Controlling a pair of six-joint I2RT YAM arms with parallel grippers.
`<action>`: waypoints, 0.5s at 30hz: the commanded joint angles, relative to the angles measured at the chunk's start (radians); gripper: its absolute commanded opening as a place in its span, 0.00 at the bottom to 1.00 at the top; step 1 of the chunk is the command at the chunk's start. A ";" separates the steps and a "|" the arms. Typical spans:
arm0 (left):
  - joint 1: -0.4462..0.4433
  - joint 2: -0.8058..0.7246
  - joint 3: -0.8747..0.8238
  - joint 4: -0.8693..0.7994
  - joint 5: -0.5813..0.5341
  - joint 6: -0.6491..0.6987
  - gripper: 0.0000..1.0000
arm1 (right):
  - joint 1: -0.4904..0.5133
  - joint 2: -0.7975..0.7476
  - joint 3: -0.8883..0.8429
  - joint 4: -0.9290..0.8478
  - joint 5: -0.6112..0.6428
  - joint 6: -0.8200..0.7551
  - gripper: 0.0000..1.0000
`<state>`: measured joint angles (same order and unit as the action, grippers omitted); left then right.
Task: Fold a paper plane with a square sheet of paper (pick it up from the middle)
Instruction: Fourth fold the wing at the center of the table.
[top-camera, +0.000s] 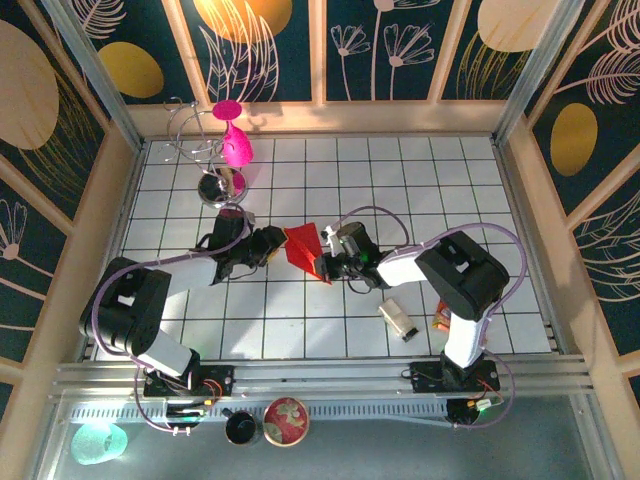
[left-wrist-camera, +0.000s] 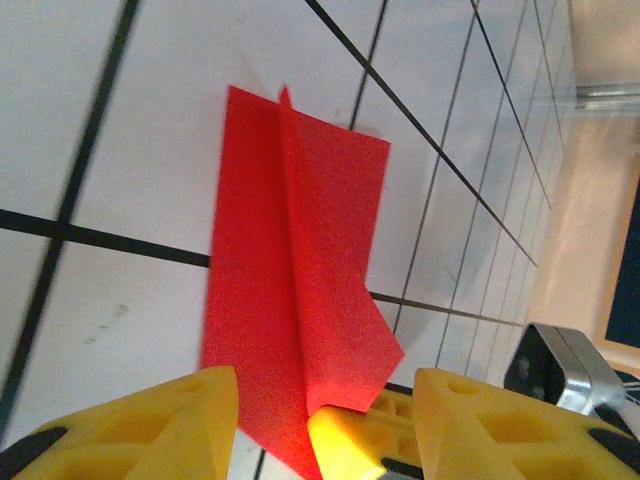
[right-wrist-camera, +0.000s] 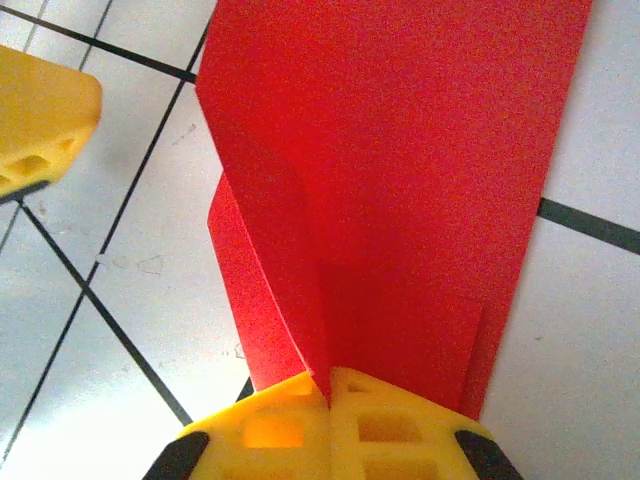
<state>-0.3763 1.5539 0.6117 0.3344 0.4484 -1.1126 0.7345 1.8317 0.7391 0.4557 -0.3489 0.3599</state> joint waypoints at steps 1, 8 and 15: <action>-0.030 0.030 0.001 0.083 0.034 -0.023 0.48 | -0.019 -0.013 -0.018 0.052 -0.102 0.050 0.05; -0.070 0.105 0.030 0.124 0.060 -0.030 0.44 | -0.056 -0.001 -0.041 0.102 -0.188 0.105 0.05; -0.085 0.136 0.045 0.110 0.052 -0.008 0.44 | -0.076 0.018 -0.056 0.143 -0.224 0.141 0.05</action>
<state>-0.4534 1.6695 0.6277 0.4160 0.4896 -1.1309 0.6659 1.8332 0.6964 0.5507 -0.5320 0.4744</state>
